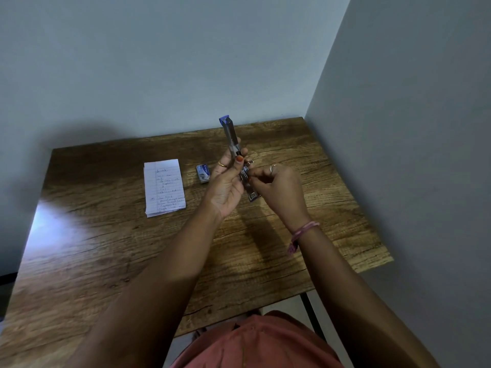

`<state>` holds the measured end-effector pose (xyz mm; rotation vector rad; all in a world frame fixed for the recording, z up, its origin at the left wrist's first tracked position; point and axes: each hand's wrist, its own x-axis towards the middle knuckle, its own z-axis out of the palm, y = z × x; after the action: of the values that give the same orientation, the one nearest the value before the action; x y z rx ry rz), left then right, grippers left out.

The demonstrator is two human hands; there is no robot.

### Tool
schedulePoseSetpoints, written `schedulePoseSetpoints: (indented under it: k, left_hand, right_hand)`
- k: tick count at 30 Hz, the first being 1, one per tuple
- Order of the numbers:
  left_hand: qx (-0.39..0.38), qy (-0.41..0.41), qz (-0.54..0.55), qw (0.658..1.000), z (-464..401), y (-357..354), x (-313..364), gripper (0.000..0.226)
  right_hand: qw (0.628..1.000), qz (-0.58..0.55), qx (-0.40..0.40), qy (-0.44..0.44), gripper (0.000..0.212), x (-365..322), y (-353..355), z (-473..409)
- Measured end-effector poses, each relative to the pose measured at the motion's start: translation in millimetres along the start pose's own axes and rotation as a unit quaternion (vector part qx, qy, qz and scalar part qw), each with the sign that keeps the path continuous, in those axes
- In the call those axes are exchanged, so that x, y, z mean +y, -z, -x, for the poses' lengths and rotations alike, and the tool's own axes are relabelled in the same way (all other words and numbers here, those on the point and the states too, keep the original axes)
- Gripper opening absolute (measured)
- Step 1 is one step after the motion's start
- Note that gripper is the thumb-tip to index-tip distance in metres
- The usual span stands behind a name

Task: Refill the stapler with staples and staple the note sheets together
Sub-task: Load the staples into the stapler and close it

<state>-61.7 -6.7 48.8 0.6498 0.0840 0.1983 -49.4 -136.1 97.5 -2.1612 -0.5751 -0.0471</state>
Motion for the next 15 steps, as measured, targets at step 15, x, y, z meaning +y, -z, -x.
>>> schedulePoseSetpoints:
  k: [15]
  left_hand:
    - [-0.01,0.008,-0.011,1.0,0.3,-9.9,4.2,0.036]
  right_hand:
    - [0.985,-0.01,-0.143,0.096,0.05,18.0,25.9,-13.8]
